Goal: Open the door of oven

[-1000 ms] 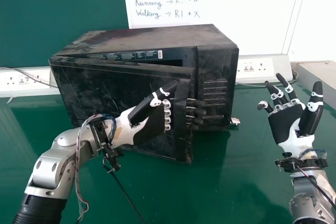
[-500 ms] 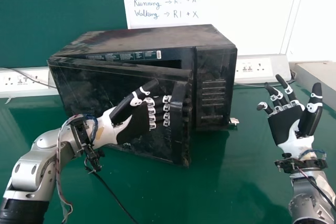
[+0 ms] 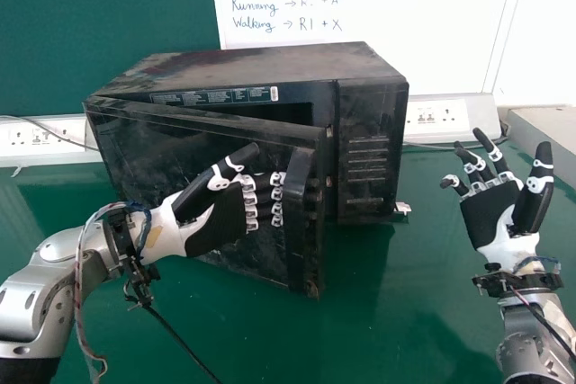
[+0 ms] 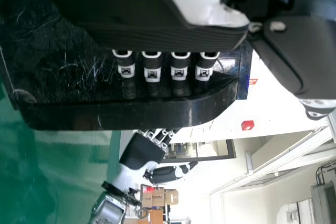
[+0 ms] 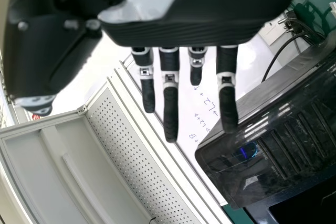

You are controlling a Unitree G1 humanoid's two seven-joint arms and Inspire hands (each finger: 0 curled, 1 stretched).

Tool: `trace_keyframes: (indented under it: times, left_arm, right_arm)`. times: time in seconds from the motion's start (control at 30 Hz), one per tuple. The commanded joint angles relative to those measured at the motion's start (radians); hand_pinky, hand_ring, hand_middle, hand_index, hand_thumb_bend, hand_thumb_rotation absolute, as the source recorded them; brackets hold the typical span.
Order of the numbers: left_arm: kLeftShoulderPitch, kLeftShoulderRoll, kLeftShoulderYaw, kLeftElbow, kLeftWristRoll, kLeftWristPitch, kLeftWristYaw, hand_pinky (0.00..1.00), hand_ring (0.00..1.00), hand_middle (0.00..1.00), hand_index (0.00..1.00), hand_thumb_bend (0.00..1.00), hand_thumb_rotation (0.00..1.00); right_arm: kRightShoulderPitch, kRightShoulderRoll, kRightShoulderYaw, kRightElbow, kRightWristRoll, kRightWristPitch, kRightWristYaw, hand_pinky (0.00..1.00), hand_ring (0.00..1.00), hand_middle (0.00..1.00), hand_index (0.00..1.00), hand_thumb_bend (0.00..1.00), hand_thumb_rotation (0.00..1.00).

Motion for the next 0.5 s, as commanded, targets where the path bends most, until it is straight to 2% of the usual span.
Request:
trace_keyframes:
  times: [0.0, 0.13, 0.23, 0.3, 0.47]
  left_arm:
    - [-0.001, 0.007, 0.014, -0.042, -0.052, 0.027, -0.014, 0.3, 0.4, 0.55, 0.84, 0.91, 0.86]
    - [0.011, 0.006, 0.0, -0.074, -0.072, 0.053, -0.02, 0.3, 0.39, 0.53, 0.83, 0.92, 0.86]
    - [0.023, 0.002, -0.002, -0.095, -0.089, 0.061, -0.023, 0.3, 0.38, 0.52, 0.79, 0.93, 0.86]
    - [0.03, 0.004, -0.002, -0.106, -0.101, 0.055, -0.042, 0.29, 0.38, 0.51, 0.76, 0.92, 0.87]
    - [0.035, 0.021, 0.016, -0.109, -0.171, 0.096, -0.086, 0.31, 0.39, 0.51, 0.76, 0.9, 0.83]
  right_arm:
    - [-0.011, -0.004, 0.0, 0.003, 0.001, 0.001, 0.006, 0.65, 0.85, 0.95, 0.9, 1.0, 0.85]
    - [-0.011, 0.0, 0.001, 0.001, 0.0, -0.003, 0.002, 0.65, 0.85, 0.95, 0.91, 1.0, 0.86]
    - [-0.011, -0.001, 0.003, 0.004, -0.003, -0.005, 0.004, 0.66, 0.85, 0.95, 0.91, 1.0, 0.86]
    - [-0.012, -0.002, 0.003, 0.006, -0.005, -0.008, 0.001, 0.65, 0.84, 0.94, 0.91, 1.0, 0.87]
    - [-0.018, -0.004, 0.0, 0.015, 0.0, -0.001, 0.003, 0.65, 0.84, 0.94, 0.9, 1.0, 0.85]
